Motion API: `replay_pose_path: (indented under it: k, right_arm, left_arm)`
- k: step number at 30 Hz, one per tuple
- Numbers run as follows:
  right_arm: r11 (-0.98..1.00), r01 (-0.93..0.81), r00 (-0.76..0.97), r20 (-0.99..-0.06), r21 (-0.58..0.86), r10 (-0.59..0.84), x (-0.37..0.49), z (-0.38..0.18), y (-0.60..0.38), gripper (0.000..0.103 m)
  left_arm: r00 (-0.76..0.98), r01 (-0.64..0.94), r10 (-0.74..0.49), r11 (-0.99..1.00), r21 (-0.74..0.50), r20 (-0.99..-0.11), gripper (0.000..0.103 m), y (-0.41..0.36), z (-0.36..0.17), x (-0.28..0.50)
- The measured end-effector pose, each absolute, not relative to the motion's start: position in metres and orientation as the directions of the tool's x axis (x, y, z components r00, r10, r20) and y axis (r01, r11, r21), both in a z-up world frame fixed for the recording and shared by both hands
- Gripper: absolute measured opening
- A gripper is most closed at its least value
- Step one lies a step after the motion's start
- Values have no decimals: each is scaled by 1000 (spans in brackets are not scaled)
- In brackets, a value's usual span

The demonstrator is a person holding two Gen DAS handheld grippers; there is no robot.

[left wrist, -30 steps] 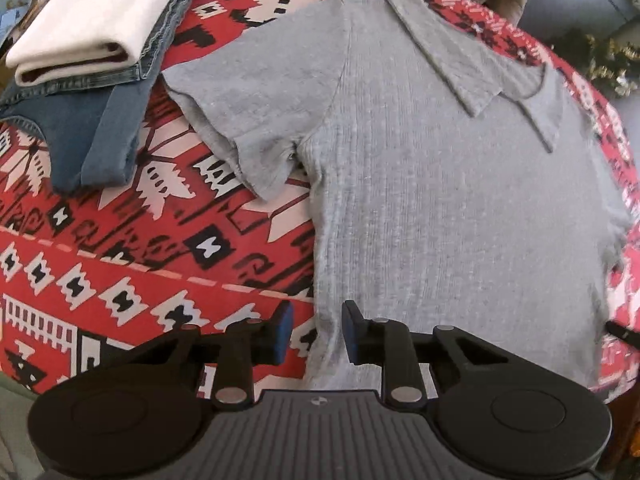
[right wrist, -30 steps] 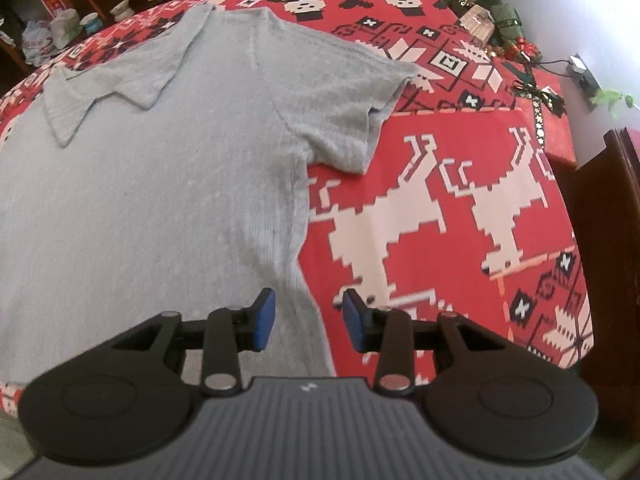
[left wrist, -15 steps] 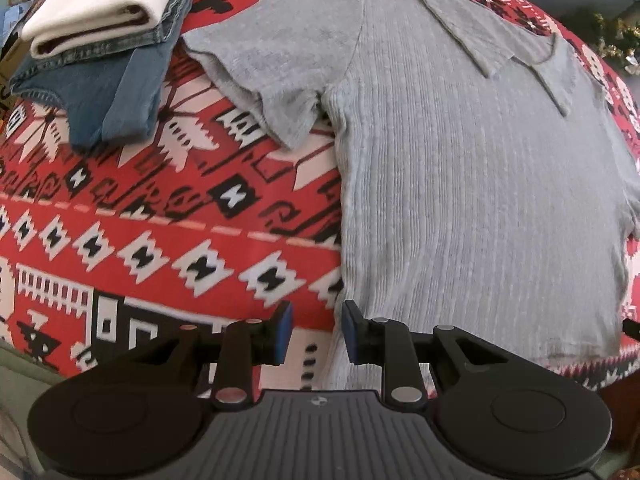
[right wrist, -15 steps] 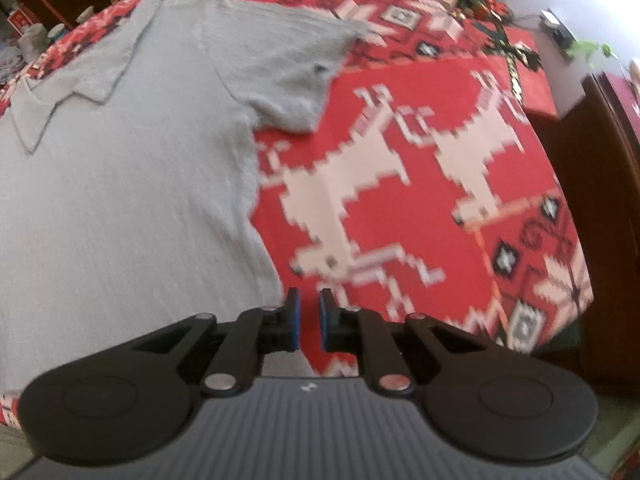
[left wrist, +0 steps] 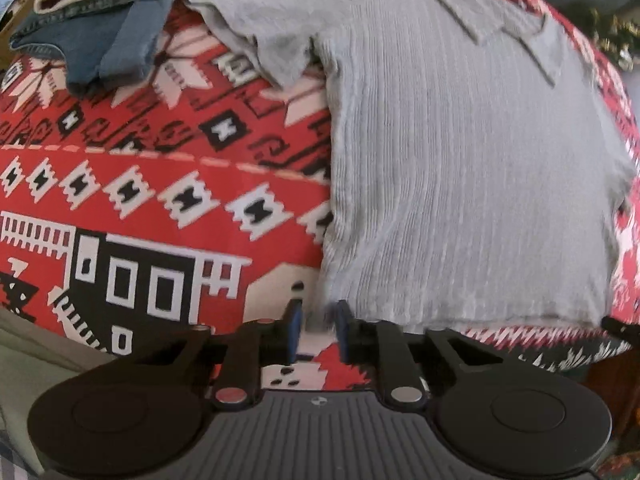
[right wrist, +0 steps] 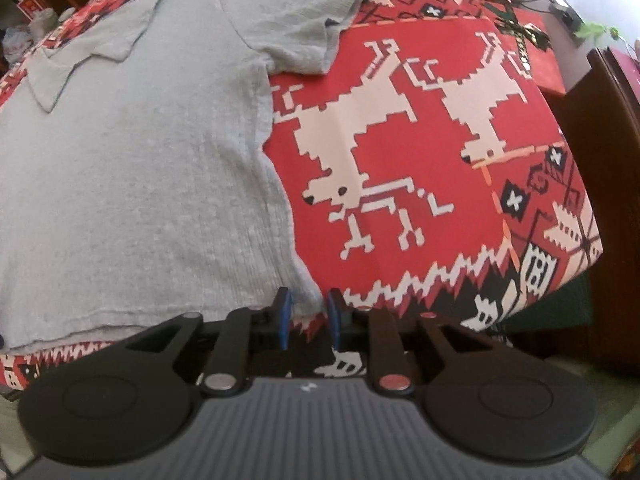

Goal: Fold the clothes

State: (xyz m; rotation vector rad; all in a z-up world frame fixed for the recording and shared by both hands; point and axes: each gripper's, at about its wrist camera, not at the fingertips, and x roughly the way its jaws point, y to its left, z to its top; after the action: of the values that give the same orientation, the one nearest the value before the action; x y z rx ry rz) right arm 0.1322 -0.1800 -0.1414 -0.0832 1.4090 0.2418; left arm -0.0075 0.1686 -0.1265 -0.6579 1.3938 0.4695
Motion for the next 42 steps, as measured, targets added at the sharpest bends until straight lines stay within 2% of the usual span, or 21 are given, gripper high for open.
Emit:
replay_pose_path:
  k: [3, 5, 7, 9, 12, 14, 15, 16, 20, 26, 31, 34, 36, 37, 42]
  right_arm:
    - [969, -234, 136, -984, 78, 112, 129, -139, -181, 21]
    - [966, -245, 138, -983, 82, 119, 128, -137, -184, 21]
    - [963, -252, 144, -981, 92, 131, 127, -135, -186, 21]
    - [961, -252, 144, -978, 109, 149, 128, -134, -187, 21]
    - [960, -254, 140, -978, 113, 153, 131, -138, -186, 21]
    - [960, -256, 138, -978, 116, 155, 133, -141, -184, 15]
    - [959, -260, 135, -979, 115, 154, 132, -140, -183, 3]
    - [958, -264, 132, -980, 113, 152, 132, -140, -182, 3]
    - [954, -279, 143, -978, 105, 150, 130, -129, -181, 2]
    - [960, -267, 142, -983, 78, 119, 137, -137, -189, 2]
    - [958, -278, 133, -985, 71, 112, 140, -144, -189, 3]
    - [959, -273, 132, -984, 79, 118, 139, -142, -190, 4]
    - [959, -271, 133, -984, 81, 121, 138, -141, -191, 6]
    - [959, -269, 135, -983, 85, 125, 138, -142, -190, 11]
    - [956, -279, 148, -979, 94, 140, 136, -132, -190, 12]
  left_arm:
    - [139, -648, -83, 746, -154, -987, 6, 165, -128, -13]
    - [150, -646, -95, 744, -170, -984, 6, 164, -126, -18]
    - [159, -639, -111, 746, -188, -981, 9, 164, -125, -18]
    - [152, -624, -107, 761, -179, -983, 18, 162, -125, -16]
    - [154, -625, -99, 761, -175, -983, 17, 158, -129, -12]
    - [167, -640, -102, 746, -187, -981, 5, 160, -129, -12]
    - [169, -647, -104, 738, -189, -980, 4, 161, -127, -14]
    - [170, -653, -106, 732, -193, -980, 3, 162, -125, -16]
    - [178, -643, -119, 737, -206, -977, 3, 165, -113, -31]
    - [138, -660, -94, 733, -162, -986, 4, 174, -121, -25]
    - [114, -624, -70, 771, -126, -991, 8, 168, -128, -16]
    - [99, -602, -54, 792, -104, -994, 16, 162, -128, -13]
    - [89, -580, -43, 810, -87, -995, 17, 159, -126, -12]
    - [86, -569, -39, 818, -81, -996, 17, 153, -120, -13]
    - [74, -522, -16, 852, -52, -997, 18, 142, -113, -13]
